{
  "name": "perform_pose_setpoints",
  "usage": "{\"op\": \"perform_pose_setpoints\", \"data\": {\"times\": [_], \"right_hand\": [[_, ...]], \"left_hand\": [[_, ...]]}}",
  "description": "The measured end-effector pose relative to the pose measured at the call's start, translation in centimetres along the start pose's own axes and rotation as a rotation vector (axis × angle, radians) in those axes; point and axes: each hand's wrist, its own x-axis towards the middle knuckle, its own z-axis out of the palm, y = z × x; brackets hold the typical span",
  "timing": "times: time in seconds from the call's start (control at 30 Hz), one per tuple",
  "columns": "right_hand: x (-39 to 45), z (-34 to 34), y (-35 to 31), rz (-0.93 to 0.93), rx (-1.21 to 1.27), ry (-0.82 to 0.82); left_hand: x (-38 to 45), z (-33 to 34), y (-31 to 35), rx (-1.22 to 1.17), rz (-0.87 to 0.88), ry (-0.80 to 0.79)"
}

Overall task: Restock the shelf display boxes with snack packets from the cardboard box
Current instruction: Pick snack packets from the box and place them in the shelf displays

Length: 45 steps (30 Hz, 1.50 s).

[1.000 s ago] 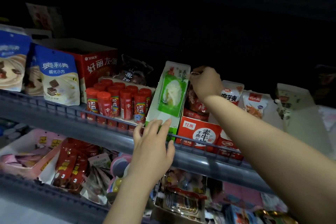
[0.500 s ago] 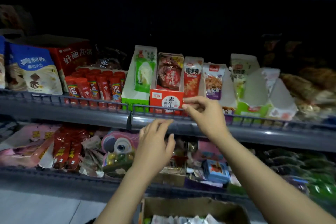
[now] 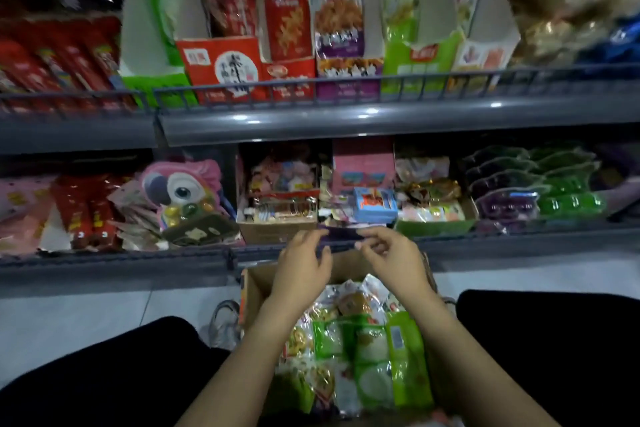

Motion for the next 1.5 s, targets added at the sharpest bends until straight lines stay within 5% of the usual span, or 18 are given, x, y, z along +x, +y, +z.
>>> {"op": "perform_pose_setpoints", "data": {"times": [0.47,0.63,1.2,1.5], "right_hand": [[-2.7,8.6,17.3,0.503,-0.051,-0.357],[-3.9,9.9,19.9,0.585,-0.023,-0.306],[-4.4,9.6,20.5,0.696,-0.048,-0.156],[-2.6,8.1,16.0,0.746,0.449,-0.105]], "left_hand": [[-1.2,14.1,-9.5,-0.135,-0.388,-0.375],[-1.9,16.9,-11.4,-0.176,-0.497,-0.487],[0.0,19.1,-9.5,-0.441,-0.712,-0.380],[2.4,12.1,-8.3,-0.639,-0.644,-0.282]]}}
